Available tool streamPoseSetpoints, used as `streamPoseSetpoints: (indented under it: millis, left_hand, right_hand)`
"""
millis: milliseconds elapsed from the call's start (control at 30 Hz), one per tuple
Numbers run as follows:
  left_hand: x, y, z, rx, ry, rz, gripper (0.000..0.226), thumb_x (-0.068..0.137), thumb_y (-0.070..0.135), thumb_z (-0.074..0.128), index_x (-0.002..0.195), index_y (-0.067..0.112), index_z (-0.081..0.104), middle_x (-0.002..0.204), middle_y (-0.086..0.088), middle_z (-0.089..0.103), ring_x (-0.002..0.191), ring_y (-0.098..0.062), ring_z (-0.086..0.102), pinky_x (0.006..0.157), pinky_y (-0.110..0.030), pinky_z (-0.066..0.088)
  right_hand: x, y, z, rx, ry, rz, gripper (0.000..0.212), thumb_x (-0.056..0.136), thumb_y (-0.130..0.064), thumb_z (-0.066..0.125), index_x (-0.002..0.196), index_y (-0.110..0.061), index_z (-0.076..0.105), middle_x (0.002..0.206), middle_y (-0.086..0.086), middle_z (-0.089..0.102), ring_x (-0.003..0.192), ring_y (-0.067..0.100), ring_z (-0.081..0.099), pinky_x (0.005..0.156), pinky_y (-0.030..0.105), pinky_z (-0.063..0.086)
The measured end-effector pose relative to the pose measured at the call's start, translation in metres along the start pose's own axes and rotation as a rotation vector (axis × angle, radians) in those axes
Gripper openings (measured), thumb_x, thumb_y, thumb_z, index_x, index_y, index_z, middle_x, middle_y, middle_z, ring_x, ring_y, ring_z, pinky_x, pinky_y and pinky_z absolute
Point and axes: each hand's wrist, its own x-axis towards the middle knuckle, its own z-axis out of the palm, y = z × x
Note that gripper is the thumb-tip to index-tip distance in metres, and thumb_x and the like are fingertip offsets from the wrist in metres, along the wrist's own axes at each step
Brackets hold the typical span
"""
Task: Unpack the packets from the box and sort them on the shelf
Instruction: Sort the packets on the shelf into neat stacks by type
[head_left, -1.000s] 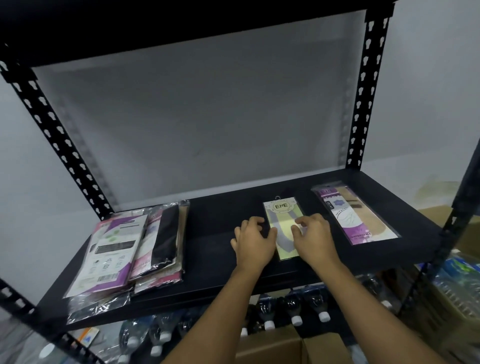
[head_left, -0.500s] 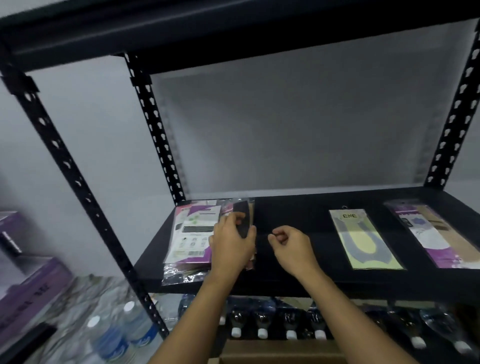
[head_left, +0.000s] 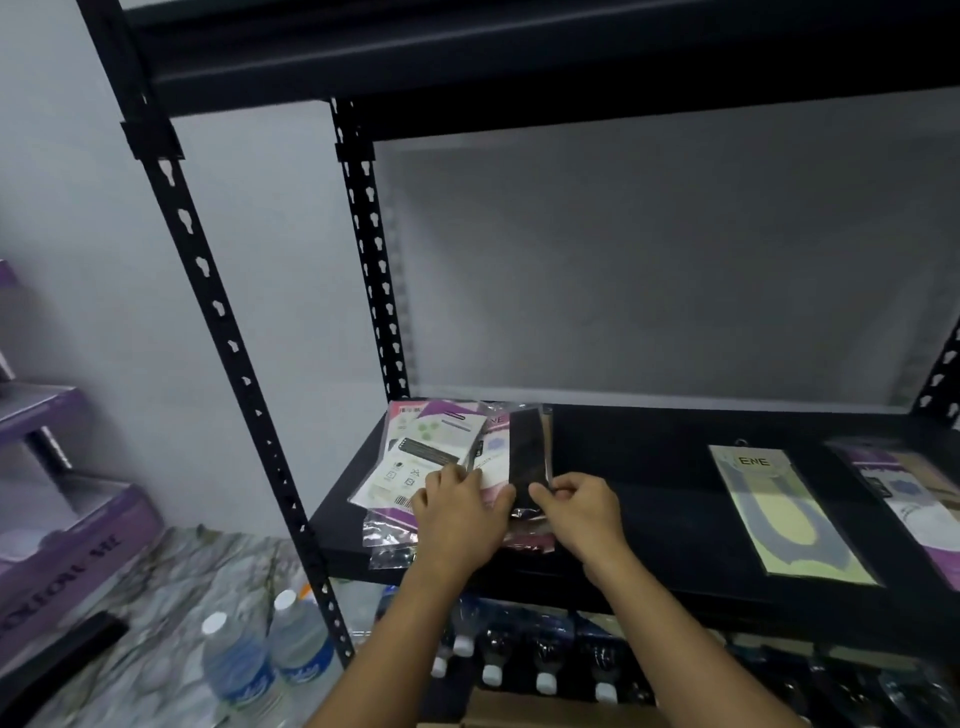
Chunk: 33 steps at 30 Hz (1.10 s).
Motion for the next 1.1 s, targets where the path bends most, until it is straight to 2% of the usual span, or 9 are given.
streamPoseSetpoints:
  millis: [133,233,400,500,633,733,800,933,1100]
  left_hand:
    - [0.001,0.002,0.001,0.007,-0.052,-0.017,0.064,0.094,0.063,0.030,0.143,0.022,0.042,0.150,-0.006,0.036,0.137,-0.025,0.025,0.112,-0.044,0.017]
    - [0.000,0.007,0.000,-0.035,-0.032,-0.004,0.063,0.095,0.060,0.032,0.146,0.022,0.037,0.151,-0.003,0.037,0.139,-0.023,0.023,0.114,-0.043,0.015]
    - [-0.004,0.012,-0.001,-0.126,0.034,0.021,0.055,0.097,0.053,0.039,0.142,0.022,0.042,0.148,0.001,0.041,0.144,-0.018,0.020,0.119,-0.046,0.003]
    - [-0.006,0.017,-0.002,-0.201,0.082,0.037,0.050,0.096,0.048,0.045,0.139,0.023,0.044,0.144,0.003,0.046,0.139,-0.016,0.027,0.116,-0.042,0.013]
    - [-0.009,0.028,-0.009,-0.498,0.075,0.022,0.046,0.095,0.037,0.055,0.137,0.021,0.045,0.134,0.002,0.050,0.124,-0.017,0.048,0.097,-0.034,0.044]
    - [-0.010,0.044,-0.015,-0.801,-0.126,-0.122,0.048,0.095,0.037,0.057,0.136,0.018,0.042,0.122,0.003,0.057,0.093,-0.016,0.066,0.064,-0.027,0.055]
    - [-0.012,0.051,-0.014,-0.998,-0.282,-0.182,0.043,0.095,0.039,0.057,0.129,0.015,0.049,0.112,-0.002,0.066,0.084,-0.020,0.070,0.055,-0.029,0.055]
    - [-0.024,0.059,-0.006,-1.134,-0.297,-0.115,0.032,0.093,0.037,0.059,0.117,0.015,0.062,0.105,-0.005,0.073,0.097,-0.028,0.069,0.078,-0.043,0.058]
    - [-0.041,0.065,0.008,-1.136,-0.335,-0.085,0.026,0.094,0.034,0.059,0.117,0.023,0.061,0.110,0.007,0.071,0.104,-0.011,0.066,0.092,-0.033,0.053]
  right_hand:
    - [0.000,-0.002,-0.003,0.060,0.060,0.011,0.010,0.083,-0.016,0.068,0.074,-0.014,0.064,0.065,-0.009,0.057,0.060,0.001,0.052,0.052,0.013,0.038]
    - [0.000,-0.001,-0.007,0.134,0.097,0.045,0.003,0.084,-0.016,0.068,0.084,-0.013,0.067,0.071,-0.009,0.059,0.066,0.001,0.054,0.055,0.013,0.040]
    - [0.001,0.007,-0.016,0.309,0.100,0.127,0.024,0.085,-0.012,0.067,0.109,-0.009,0.066,0.096,0.001,0.066,0.091,0.013,0.063,0.088,0.035,0.054]
    - [-0.006,0.010,-0.026,0.392,0.095,0.121,0.024,0.086,-0.007,0.065,0.110,-0.009,0.065,0.098,0.003,0.065,0.093,0.014,0.062,0.092,0.038,0.053]
    - [-0.015,0.016,-0.046,0.488,0.079,0.095,0.020,0.086,-0.003,0.064,0.102,-0.014,0.066,0.097,0.008,0.067,0.095,0.020,0.066,0.093,0.043,0.053]
    - [-0.022,0.018,-0.060,0.545,0.072,0.065,0.021,0.086,-0.002,0.063,0.100,-0.017,0.066,0.097,0.009,0.069,0.096,0.023,0.068,0.092,0.047,0.053]
    - [-0.028,0.017,-0.067,0.573,0.067,0.037,0.022,0.087,0.000,0.061,0.101,-0.016,0.064,0.099,0.009,0.069,0.095,0.024,0.068,0.090,0.046,0.054]
    - [-0.037,0.023,-0.079,0.537,0.033,0.036,0.023,0.086,0.000,0.061,0.101,-0.018,0.063,0.102,0.010,0.067,0.096,0.027,0.067,0.089,0.048,0.054]
    - [-0.044,0.038,-0.097,0.426,0.037,0.048,0.016,0.084,-0.006,0.067,0.095,-0.017,0.064,0.096,0.010,0.067,0.090,0.024,0.066,0.078,0.037,0.055]
